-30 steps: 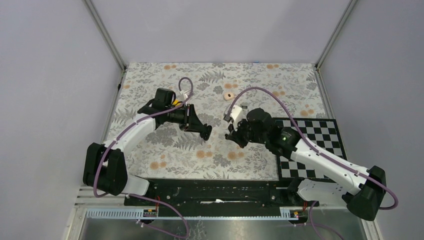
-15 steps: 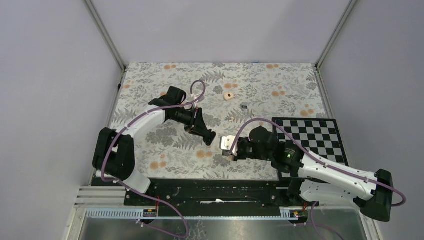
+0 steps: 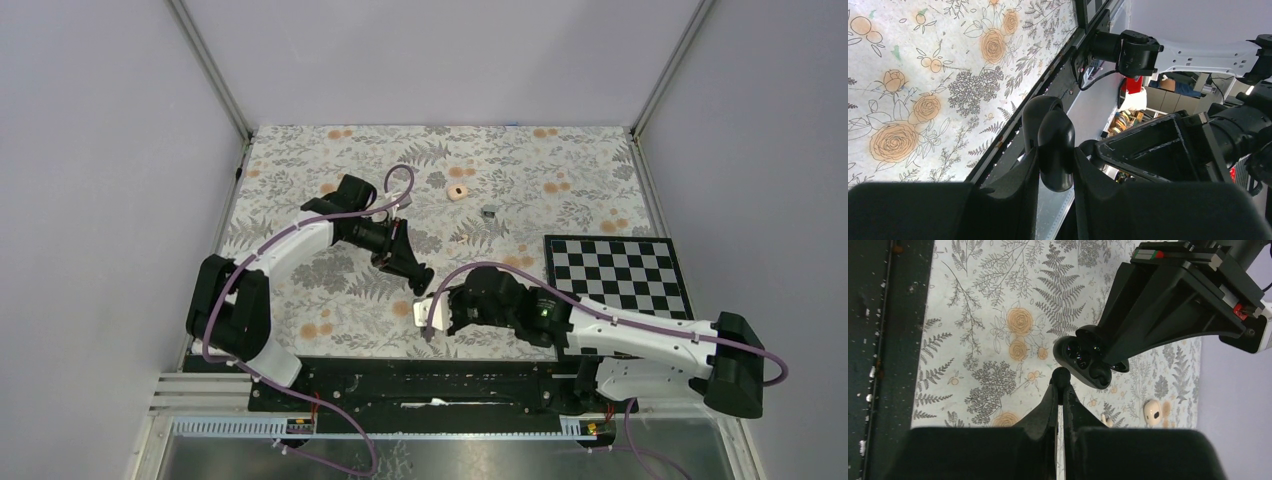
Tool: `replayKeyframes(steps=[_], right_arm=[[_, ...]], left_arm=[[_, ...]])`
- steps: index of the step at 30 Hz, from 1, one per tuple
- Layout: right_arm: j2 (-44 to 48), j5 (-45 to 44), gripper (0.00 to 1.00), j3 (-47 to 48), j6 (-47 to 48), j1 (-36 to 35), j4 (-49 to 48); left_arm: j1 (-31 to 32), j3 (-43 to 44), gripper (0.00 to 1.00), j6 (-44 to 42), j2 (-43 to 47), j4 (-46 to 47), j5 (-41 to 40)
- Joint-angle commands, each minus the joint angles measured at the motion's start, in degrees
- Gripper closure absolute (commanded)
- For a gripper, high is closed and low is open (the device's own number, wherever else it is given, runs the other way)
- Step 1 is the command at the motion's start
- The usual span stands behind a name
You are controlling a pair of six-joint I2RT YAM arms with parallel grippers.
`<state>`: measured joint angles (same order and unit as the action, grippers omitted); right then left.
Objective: Insert the wireless bluetooth earbuds into the charging case
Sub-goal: Place the earbud in the charging case.
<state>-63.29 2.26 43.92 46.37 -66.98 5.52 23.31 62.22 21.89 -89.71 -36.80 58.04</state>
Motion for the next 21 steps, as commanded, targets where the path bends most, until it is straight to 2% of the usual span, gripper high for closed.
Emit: replayKeyframes(steps=[1,21], right_arm=[[-1.4,-3.8,1.00,3.6,4.7,-1.4,-3.1],[-5.7,-5.1,1.00,5.0,10.4,-2.2,-4.9]], left_arm=[[0.2,-0.1,1.00,0.2,3.4,0.4,2.1],[0.2,-0.6,1.00,-1.6,5.1,-1.8,2.3]])
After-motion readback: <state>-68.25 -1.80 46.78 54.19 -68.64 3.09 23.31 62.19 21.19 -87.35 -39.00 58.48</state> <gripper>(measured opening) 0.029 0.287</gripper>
